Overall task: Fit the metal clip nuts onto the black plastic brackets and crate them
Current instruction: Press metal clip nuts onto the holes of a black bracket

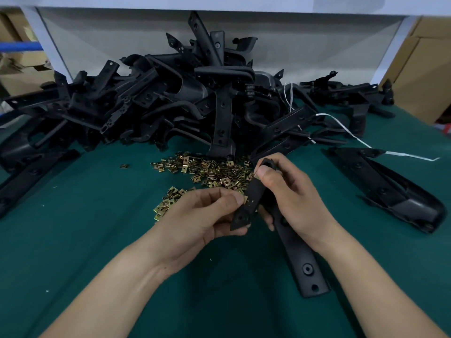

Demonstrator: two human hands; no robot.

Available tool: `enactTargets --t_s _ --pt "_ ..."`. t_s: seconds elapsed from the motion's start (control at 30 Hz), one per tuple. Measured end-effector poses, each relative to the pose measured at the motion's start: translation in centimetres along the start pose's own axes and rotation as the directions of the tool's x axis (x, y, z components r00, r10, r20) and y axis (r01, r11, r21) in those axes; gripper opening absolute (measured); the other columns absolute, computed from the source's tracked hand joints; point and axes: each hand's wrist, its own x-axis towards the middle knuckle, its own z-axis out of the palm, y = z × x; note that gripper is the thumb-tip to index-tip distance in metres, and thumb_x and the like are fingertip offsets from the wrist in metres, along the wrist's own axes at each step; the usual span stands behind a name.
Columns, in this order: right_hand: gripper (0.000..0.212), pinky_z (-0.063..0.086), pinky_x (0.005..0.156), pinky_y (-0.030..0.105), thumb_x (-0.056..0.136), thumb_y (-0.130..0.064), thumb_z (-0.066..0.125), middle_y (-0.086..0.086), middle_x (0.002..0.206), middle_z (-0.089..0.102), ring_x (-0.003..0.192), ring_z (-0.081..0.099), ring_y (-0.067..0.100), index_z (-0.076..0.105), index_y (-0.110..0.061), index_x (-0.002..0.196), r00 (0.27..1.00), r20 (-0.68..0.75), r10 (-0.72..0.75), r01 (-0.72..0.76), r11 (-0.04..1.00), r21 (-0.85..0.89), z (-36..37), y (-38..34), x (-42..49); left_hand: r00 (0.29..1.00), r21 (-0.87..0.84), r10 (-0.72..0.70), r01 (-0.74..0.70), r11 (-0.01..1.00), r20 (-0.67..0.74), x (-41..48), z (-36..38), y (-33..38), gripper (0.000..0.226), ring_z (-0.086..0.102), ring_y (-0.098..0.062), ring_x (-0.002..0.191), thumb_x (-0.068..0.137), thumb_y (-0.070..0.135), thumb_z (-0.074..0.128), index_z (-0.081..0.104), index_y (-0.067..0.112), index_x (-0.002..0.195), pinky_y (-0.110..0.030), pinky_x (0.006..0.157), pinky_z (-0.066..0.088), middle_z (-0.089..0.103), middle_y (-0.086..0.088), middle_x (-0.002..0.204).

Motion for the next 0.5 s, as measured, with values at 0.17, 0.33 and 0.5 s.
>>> enactTargets --t_s 0.17,0.33,0.5 --pt "0.023 0.039 0.035 0.026 0.1 -0.031 0.05 0.005 0.063 0.057 0.037 0.047 0.023 0.048 -0.009 0.095 0.991 0.076 0.111 -0.116 0.991 0.06 -0.3 0.3 0.3 0.999 -0.071 -0.034 0.035 0.997 0.021 0.0 0.1 -0.3 0.016 0.069 -0.016 0.073 0.088 0.019 0.067 0.077 0.008 0.085 -0.023 0.066 0.058 0.071 -0.011 0.083" --pt "0.024 0.04 0.035 0.027 0.102 -0.029 0.05 -0.002 0.064 0.06 0.038 0.045 0.021 0.044 -0.006 0.1 0.942 0.27 0.201 -0.215 0.976 0.025 -1.2 0.4 0.3 0.992 0.143 -0.114 0.105 0.984 0.061 -0.3 -0.7 0.5 0.014 0.071 -0.015 0.074 0.083 0.025 0.072 0.077 0.012 0.083 -0.021 0.064 0.057 0.074 -0.011 0.084" --pt "0.02 0.04 0.035 0.028 0.102 -0.028 0.051 0.001 0.065 0.057 0.039 0.045 0.023 0.05 -0.009 0.094 0.989 0.135 0.058 -0.065 0.997 0.049 -0.8 0.4 0.2 0.999 0.077 -0.025 0.022 0.997 0.032 0.0 -0.3 -0.1 0.014 0.07 -0.021 0.075 0.087 0.022 0.069 0.075 0.01 0.082 -0.026 0.068 0.058 0.072 -0.014 0.084"
